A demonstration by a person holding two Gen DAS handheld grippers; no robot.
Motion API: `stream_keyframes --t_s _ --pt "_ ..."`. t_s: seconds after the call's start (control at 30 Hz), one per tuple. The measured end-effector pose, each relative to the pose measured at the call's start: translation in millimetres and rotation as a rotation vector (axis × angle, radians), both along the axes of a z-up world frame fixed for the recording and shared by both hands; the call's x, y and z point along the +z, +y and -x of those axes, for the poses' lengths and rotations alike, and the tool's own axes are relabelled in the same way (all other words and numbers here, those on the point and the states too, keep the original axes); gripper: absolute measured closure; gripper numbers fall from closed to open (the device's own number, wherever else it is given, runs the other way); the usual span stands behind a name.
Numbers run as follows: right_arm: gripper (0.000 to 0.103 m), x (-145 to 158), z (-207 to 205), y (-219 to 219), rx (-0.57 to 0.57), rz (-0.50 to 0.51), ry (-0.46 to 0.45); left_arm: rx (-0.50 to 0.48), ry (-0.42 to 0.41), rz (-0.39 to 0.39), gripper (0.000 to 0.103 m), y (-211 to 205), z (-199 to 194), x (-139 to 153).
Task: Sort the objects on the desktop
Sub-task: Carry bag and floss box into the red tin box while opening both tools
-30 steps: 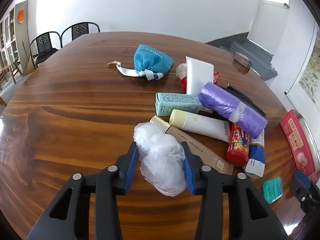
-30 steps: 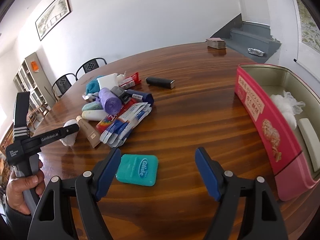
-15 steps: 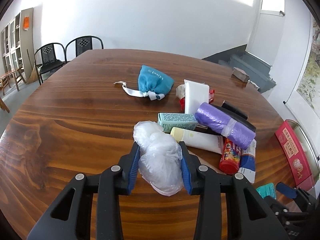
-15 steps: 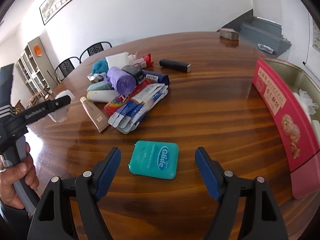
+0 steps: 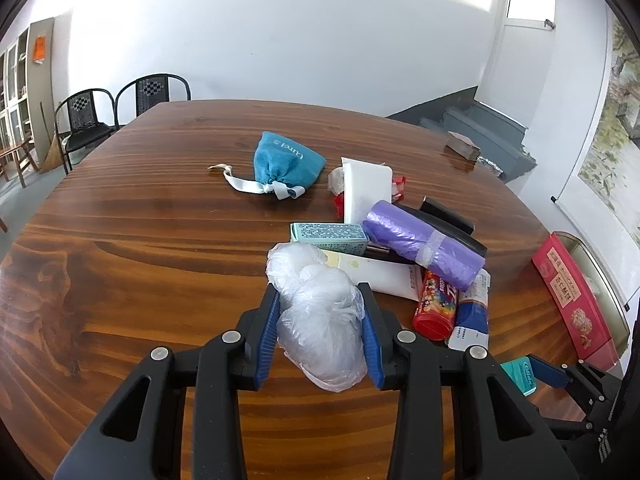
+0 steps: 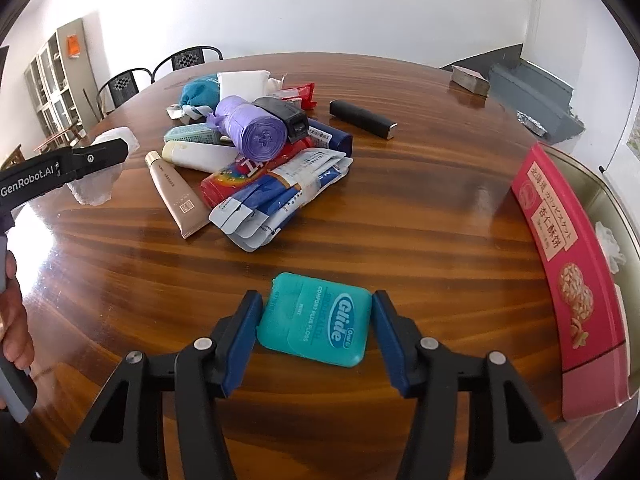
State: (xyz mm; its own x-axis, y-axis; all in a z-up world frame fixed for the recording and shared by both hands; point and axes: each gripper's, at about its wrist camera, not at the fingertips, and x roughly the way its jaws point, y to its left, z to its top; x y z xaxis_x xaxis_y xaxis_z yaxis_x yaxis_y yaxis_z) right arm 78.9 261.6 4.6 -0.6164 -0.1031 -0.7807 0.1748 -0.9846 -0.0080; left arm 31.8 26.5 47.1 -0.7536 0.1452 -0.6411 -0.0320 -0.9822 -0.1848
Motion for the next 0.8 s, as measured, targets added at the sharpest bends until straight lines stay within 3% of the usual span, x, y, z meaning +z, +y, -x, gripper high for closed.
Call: stream_keyframes --t_s 0.43,0.8 --pt "0.043 28.0 -15.8 26.2 -0.047 0.136 0.119 -0.010 0.003 0.015 0.063 13.9 -1.3 1.8" --pt "0.043 66.8 -39.5 98.6 -0.227 0.168 0.287 -0.099 0.037 0.047 0.063 64.8 -5.2 18.3"
